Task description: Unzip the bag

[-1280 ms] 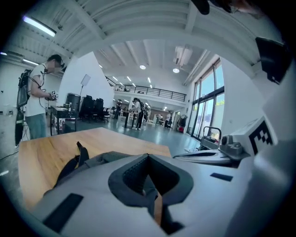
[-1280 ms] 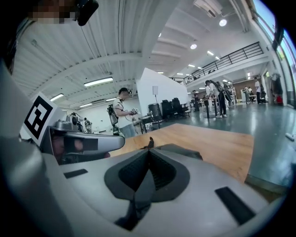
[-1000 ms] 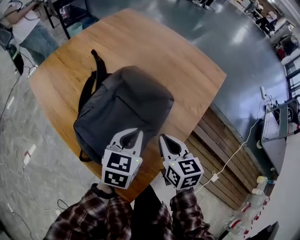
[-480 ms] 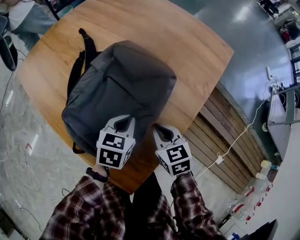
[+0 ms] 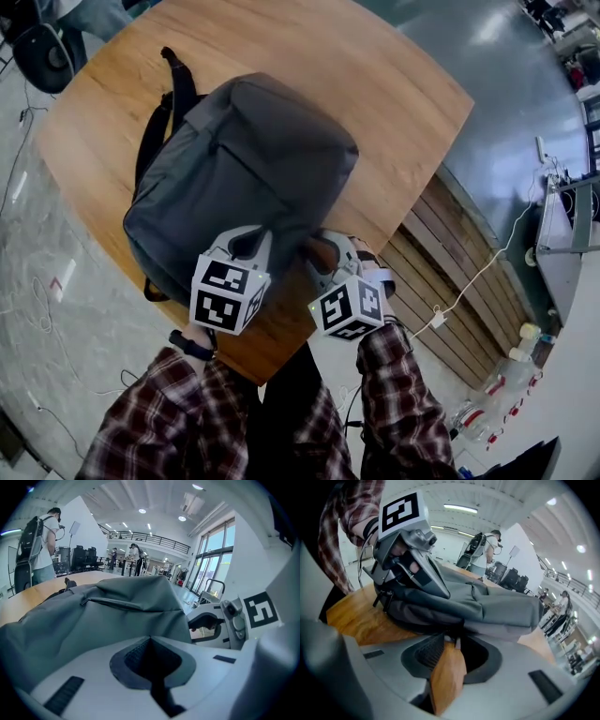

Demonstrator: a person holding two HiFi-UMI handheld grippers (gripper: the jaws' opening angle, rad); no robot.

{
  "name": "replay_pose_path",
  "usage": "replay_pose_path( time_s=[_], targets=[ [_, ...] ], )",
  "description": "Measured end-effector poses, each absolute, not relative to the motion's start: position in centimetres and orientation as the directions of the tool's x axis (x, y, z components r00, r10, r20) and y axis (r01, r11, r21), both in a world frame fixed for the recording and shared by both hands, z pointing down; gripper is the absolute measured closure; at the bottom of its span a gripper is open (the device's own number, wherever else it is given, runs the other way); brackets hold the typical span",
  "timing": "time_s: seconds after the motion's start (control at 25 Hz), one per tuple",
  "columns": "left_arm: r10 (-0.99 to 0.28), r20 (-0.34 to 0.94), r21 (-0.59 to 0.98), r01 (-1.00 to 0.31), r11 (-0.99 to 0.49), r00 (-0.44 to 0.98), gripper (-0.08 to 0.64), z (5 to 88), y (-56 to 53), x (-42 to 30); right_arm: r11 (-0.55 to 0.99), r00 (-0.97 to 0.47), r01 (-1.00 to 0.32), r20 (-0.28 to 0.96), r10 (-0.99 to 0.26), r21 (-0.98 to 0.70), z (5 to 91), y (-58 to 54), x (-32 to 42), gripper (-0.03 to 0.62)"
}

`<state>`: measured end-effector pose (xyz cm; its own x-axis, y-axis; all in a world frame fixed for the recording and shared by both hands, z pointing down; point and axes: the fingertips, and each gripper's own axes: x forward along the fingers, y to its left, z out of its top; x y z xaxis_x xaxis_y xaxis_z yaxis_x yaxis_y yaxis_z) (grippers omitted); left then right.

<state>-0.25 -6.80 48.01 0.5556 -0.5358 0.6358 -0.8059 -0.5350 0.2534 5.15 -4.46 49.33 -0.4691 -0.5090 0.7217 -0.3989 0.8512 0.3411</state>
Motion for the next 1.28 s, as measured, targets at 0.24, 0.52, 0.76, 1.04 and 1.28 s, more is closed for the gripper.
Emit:
replay_pose_path(
  time_s=[0.24,0.52,0.76,1.04,1.28],
  targets=[
    [-0.519,0.645,0.261,-0.8,-0.54,0.561,0.554,48.7,-6.6,-0.2,0.897,-0.466,-0.217,0.766,-0.442,0.385,50.2,-4.8,4.7,0.497],
    [-0.504,0.654,0.275,-0.798,-0.537,0.564,0.554,49.2,-6.8,-0.1,0.917,-0.477,-0.141,0.786,-0.394,0.374,50.1,-4.1,5.7,0.514],
    [-0.505,0.657,0.265,-0.799,-0.54,0.56,0.553,49.4,-6.8,0.0,0.898,-0.432,-0.087,0.796,-0.424,0.431,51.0,-4.5,5.2,0.514],
    [-0.5,0.669,0.259,-0.804,-0.535,0.549,0.553,49.7,-6.8,-0.1,0.927,-0.413,-0.156,0.83,-0.375,0.341,51.0,-4.0,6.1,0.555],
    [-0.5,0.669,0.262,-0.804,-0.533,0.55,0.553,49.6,-6.9,-0.1,0.907,-0.467,-0.211,0.777,-0.422,0.365,50.7,-2.7,5.6,0.575]
  ],
)
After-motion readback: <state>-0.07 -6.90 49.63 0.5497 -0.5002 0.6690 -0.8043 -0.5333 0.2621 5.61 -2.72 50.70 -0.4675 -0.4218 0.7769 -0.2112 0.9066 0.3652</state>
